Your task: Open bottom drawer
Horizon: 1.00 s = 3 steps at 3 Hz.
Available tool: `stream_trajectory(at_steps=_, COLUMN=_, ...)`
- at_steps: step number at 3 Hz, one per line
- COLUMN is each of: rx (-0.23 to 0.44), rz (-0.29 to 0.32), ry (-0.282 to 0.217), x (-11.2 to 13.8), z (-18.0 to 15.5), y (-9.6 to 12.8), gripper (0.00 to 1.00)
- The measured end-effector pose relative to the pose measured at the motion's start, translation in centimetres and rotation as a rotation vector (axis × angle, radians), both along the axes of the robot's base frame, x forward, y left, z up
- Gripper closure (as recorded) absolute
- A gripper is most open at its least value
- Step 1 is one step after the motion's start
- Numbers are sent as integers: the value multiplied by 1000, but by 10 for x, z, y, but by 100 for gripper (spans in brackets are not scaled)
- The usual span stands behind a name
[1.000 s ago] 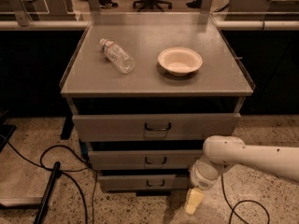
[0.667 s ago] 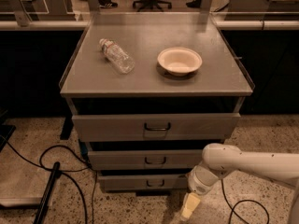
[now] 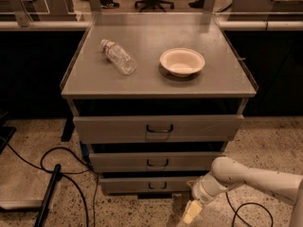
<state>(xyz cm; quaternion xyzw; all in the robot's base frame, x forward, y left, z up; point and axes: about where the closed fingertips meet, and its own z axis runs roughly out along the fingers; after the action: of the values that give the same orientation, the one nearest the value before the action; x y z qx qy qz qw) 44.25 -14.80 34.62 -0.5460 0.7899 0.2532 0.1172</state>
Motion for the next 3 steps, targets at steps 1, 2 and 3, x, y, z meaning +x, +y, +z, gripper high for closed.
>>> stream_trajectory(at_steps=1, rx=0, rz=0, ry=0, x=0, z=0, y=0, gripper=0)
stream_trajectory(at_steps=2, rx=-12, rz=-20, ry=-39, x=12, z=-18, y=2, gripper=0)
stream_trajectory(at_steps=3, rx=-9, rz=-44, ry=-113, x=39, z=-30, y=4, gripper=0)
